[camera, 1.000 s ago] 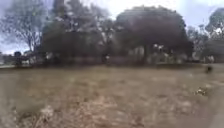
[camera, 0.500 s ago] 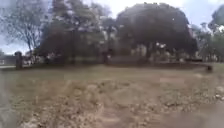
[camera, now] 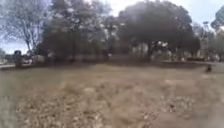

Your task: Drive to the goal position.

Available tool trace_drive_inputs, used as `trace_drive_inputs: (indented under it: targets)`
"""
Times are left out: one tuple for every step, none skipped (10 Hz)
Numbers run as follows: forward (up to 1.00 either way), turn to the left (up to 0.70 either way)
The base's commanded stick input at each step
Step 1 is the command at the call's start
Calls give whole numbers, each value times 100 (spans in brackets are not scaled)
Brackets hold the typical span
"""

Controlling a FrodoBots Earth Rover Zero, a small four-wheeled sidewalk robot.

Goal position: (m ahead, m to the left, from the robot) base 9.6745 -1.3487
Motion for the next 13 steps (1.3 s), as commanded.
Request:
trace_drive_inputs:
  targets:
    - [70, -35]
    - [70, -35]
    - [70, -35]
    - [70, -35]
    - [70, -5]
    - [70, -1]
    - [70, 0]
    - [70, 0]
    - [70, 0]
    - [70, 0]
    - [70, 0]
    - [70, 0]
    - [70, 0]
